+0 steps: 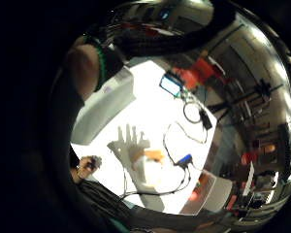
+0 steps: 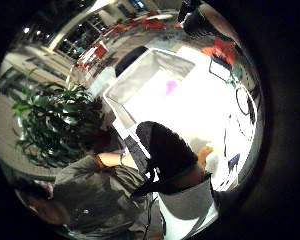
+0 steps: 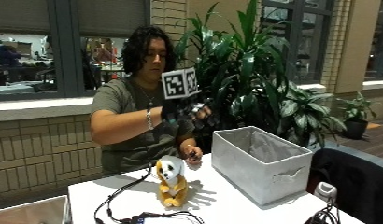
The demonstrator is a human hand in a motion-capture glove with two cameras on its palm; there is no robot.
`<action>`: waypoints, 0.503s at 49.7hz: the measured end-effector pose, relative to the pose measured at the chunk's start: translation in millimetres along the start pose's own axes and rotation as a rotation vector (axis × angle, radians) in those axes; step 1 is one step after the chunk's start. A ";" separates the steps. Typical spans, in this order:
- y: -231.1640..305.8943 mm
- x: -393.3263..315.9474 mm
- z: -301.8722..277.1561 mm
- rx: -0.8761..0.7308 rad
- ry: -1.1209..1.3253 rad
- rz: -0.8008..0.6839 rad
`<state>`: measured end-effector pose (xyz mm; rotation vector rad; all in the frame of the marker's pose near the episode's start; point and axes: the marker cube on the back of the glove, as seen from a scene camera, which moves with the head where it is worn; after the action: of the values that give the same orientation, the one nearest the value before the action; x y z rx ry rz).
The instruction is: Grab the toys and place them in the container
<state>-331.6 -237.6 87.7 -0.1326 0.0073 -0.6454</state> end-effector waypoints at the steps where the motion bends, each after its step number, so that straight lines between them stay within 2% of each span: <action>1: 7.3 7.8 9.4 -0.034 -0.011 0.013; 8: 31.3 85.6 87.3 -0.260 0.041 0.177; 14: 82.0 66.9 168.8 -0.471 -0.060 0.162; 18: 105.5 45.3 200.5 -0.415 -0.045 0.136; 25: 108.1 38.7 196.0 -0.250 -0.033 0.103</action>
<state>-226.4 -151.7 269.9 -0.3818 0.0625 -0.5379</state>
